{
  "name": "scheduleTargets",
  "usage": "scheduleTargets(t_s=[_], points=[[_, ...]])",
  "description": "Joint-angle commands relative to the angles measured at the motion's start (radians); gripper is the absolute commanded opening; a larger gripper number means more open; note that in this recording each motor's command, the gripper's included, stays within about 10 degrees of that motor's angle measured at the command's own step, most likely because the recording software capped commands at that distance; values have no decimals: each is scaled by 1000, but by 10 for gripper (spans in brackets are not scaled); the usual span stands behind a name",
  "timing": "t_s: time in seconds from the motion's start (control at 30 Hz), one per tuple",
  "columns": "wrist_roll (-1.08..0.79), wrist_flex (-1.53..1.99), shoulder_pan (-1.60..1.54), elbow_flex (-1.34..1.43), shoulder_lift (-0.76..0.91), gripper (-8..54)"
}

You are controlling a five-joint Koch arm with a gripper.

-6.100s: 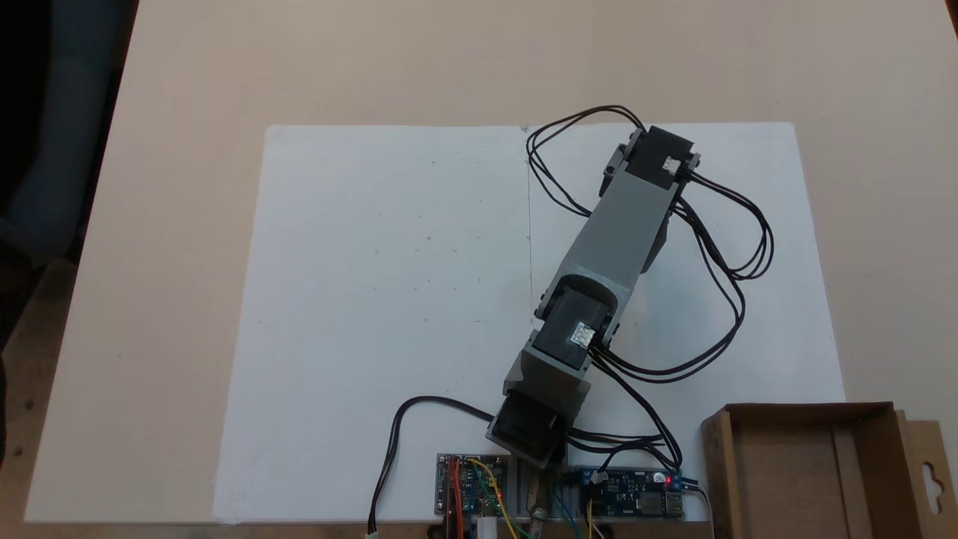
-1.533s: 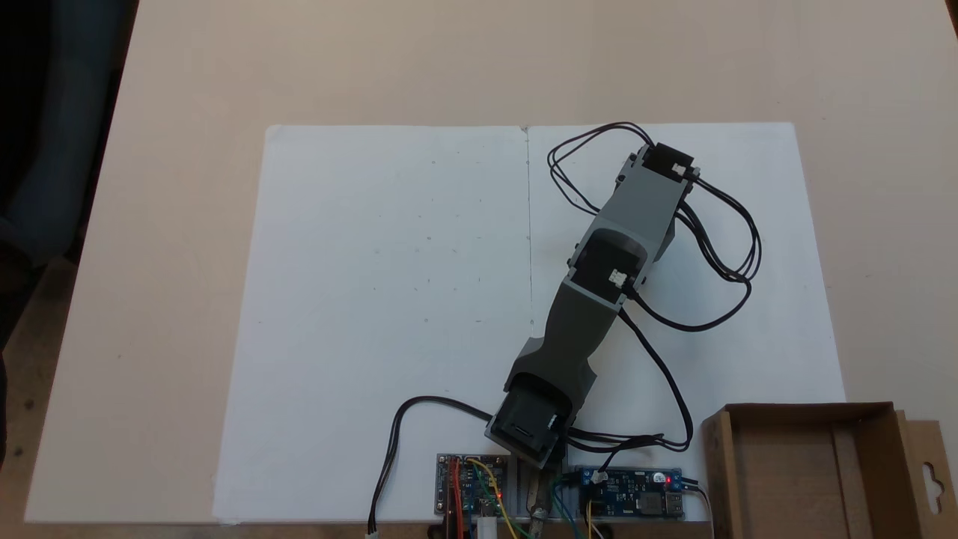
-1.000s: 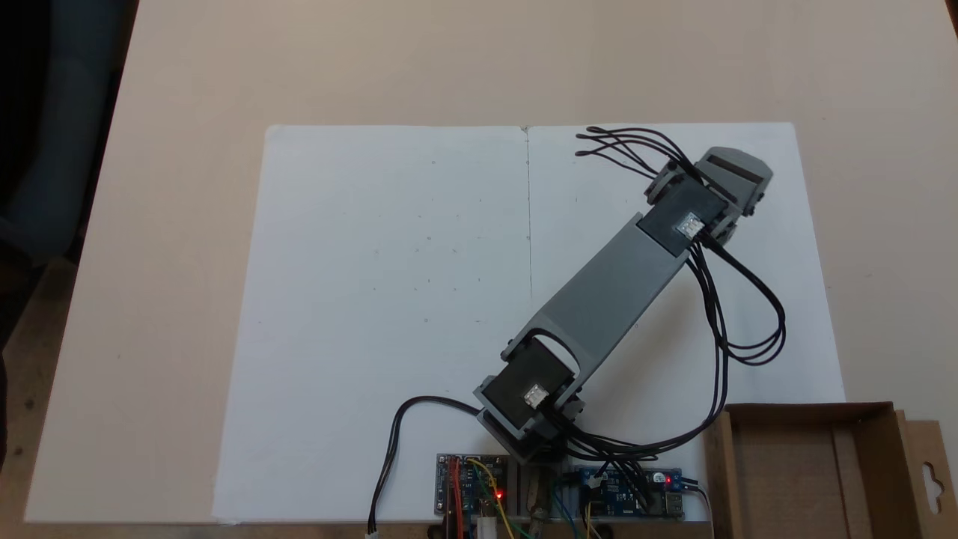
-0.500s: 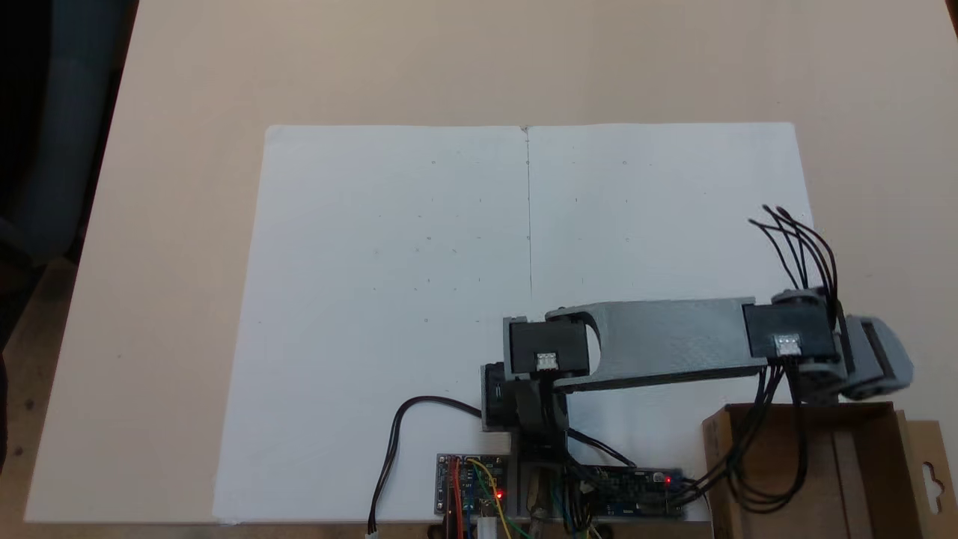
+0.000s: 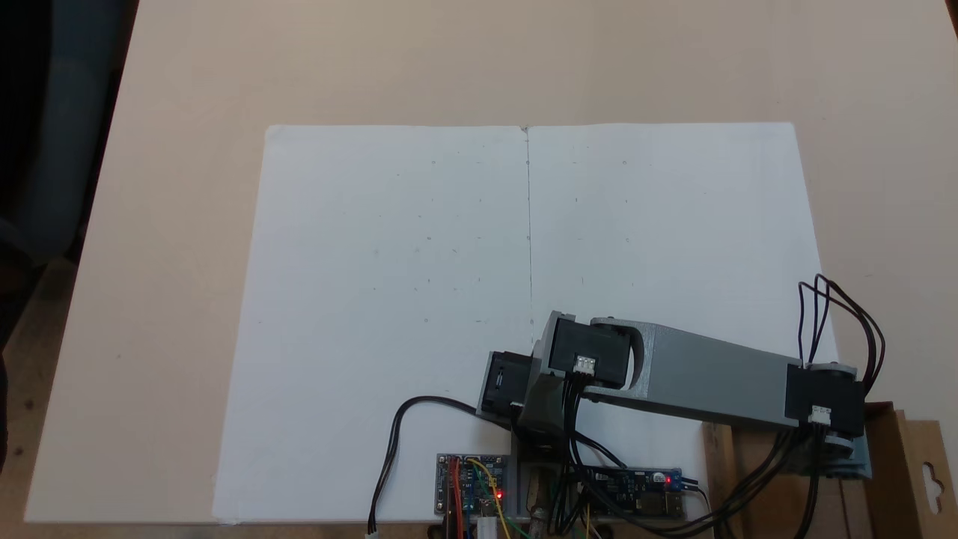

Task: Grasp a green dice and put it in the bin.

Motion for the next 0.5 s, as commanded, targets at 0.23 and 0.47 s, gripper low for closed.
scheduleTargets(t_s=[0.23, 0.47], points=[[106, -15, 15, -49, -14, 465], [279, -198, -51, -64, 15, 428]])
